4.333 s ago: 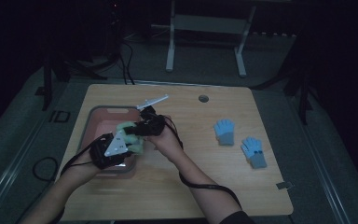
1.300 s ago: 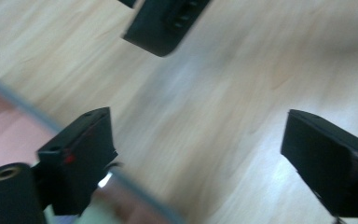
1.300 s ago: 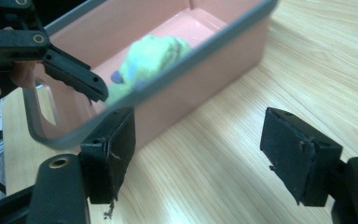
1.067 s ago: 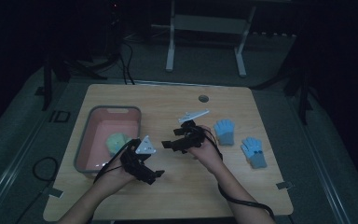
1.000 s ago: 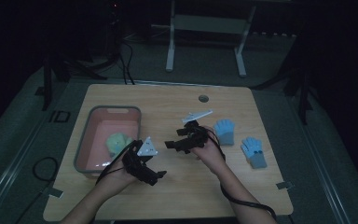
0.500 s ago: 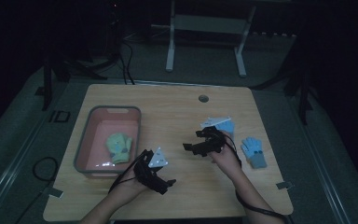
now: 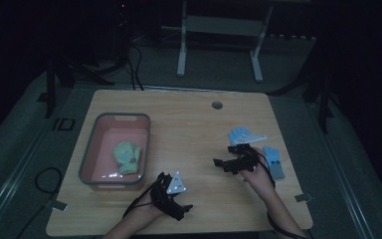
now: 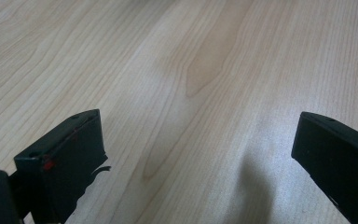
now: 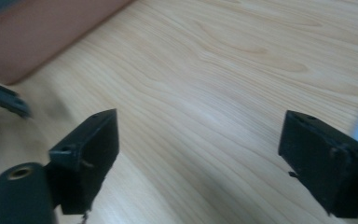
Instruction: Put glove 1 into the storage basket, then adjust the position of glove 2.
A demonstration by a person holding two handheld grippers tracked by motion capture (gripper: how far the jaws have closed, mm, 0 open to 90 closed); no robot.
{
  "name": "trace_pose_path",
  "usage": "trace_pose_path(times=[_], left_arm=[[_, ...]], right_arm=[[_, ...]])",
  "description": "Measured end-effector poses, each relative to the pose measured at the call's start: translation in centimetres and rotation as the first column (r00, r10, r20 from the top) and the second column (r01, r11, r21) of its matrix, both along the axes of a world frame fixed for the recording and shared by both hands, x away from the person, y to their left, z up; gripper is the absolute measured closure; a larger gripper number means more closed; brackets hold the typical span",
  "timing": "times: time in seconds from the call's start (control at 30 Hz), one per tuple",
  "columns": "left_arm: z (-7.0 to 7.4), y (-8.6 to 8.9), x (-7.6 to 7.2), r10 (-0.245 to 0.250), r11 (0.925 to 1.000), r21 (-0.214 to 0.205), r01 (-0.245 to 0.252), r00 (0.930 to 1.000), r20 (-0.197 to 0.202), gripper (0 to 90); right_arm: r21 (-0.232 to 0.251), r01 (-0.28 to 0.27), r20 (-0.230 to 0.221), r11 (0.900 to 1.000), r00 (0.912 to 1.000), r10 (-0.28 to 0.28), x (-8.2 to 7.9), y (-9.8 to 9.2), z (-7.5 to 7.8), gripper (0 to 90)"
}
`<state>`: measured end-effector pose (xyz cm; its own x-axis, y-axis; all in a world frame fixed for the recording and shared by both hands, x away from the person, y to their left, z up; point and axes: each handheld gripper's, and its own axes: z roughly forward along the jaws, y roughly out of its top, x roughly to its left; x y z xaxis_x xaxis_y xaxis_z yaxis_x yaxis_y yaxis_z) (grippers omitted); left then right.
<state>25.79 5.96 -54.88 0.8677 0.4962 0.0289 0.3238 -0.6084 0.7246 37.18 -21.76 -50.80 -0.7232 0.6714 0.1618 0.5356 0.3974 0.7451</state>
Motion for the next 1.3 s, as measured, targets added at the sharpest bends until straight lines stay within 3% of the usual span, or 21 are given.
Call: trace_pose_path(times=[0.03,0.2,0.37,0.47,0.53,0.67,0.77,0.93,1.1,1.13,1.3], left_arm=[[-0.1,0.1,0.0,0.007,1.0000,-0.004,-0.007,1.0000,0.001,2.8],[-0.5,0.7,-0.2,0.030,0.9991,-0.029,-0.029,0.9995,0.013,2.8],[-1.0,0.9,-0.3,0.020,0.9996,-0.022,-0.019,0.9998,0.007,2.8],[-1.1,0.9,-0.4,0.020,0.9993,-0.031,-0.020,0.9998,-0.001,2.8],[-1.0,1.0,-0.4,0.024,0.9990,-0.038,-0.024,0.9997,0.004,2.8],[-1.1,1.2,-0.5,0.043,0.9976,-0.055,-0.043,0.9991,0.001,2.8],[-1.2,1.4,-0.8,0.045,0.9980,-0.044,-0.045,0.9990,0.001,2.8],[-1.2,1.7,-1.1,0.056,0.9967,-0.059,-0.055,0.9983,0.012,2.9],[-1.3,2.0,-1.0,0.082,0.9946,-0.066,-0.080,0.9963,0.026,2.8],[-1.3,2.0,-0.9,0.081,0.9946,-0.068,-0.079,0.9964,0.024,2.8],[-1.3,2.1,-1.0,0.074,0.9950,-0.070,-0.072,0.9969,0.027,2.8]], right_arm=[[-0.018,0.026,0.019,0.9995,0.9995,-0.026,-0.1,-0.1,-0.2,11.1],[-0.032,0.045,0.024,0.9985,0.9987,-0.044,-0.3,-1.2,-1.0,16.2],[-0.035,0.092,0.065,0.9951,0.9938,-0.090,0.0,-2.8,-1.4,31.6],[-0.056,0.112,0.085,0.9921,0.9906,-0.107,0.3,-3.4,-1.5,35.4],[-0.103,0.148,0.097,0.9837,0.9856,-0.138,1.0,-4.1,-1.5,41.5],[-0.107,0.181,0.096,0.9777,0.9806,-0.171,2.1,-4.9,-1.3,42.5],[-0.107,0.212,0.109,0.9715,0.9737,-0.200,3.2,-5.4,-1.1,43.5],[-0.098,0.261,0.122,0.9604,0.9610,-0.248,5.4,-5.9,-1.1,54.4],[-0.083,0.289,0.071,0.9537,0.9563,-0.284,7.2,-6.1,-1.5,57.1],[-0.106,0.313,0.042,0.9438,0.9497,-0.310,7.8,-5.8,-2.0,56.4],[-0.140,0.354,0.011,0.9248,0.9345,-0.356,8.1,-5.1,-3.3,55.6]])
